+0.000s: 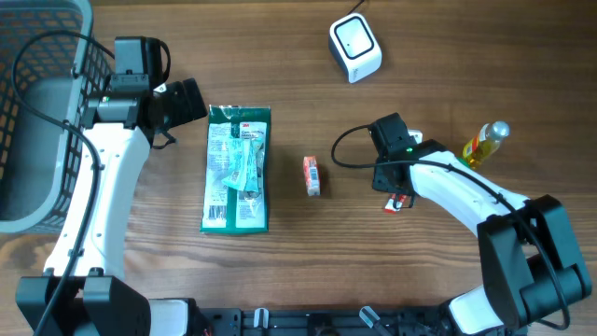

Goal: Scan the item barcode

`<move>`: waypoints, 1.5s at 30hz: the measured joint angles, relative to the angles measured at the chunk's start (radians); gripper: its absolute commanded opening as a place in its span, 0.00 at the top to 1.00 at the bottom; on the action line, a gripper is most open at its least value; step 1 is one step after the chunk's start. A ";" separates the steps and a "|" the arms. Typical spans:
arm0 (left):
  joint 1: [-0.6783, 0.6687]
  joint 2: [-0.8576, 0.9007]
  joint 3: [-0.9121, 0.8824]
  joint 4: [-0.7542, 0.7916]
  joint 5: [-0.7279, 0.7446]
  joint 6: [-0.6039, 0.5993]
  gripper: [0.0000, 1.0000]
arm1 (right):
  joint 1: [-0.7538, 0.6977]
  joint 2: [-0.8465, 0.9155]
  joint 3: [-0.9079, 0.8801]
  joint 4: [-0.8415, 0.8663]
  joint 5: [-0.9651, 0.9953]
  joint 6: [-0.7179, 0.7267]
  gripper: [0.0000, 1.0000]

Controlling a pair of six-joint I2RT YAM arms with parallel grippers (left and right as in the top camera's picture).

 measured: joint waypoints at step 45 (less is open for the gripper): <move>0.000 0.000 0.000 0.000 0.000 0.000 0.00 | -0.050 0.006 0.200 -0.235 -0.347 -0.027 0.77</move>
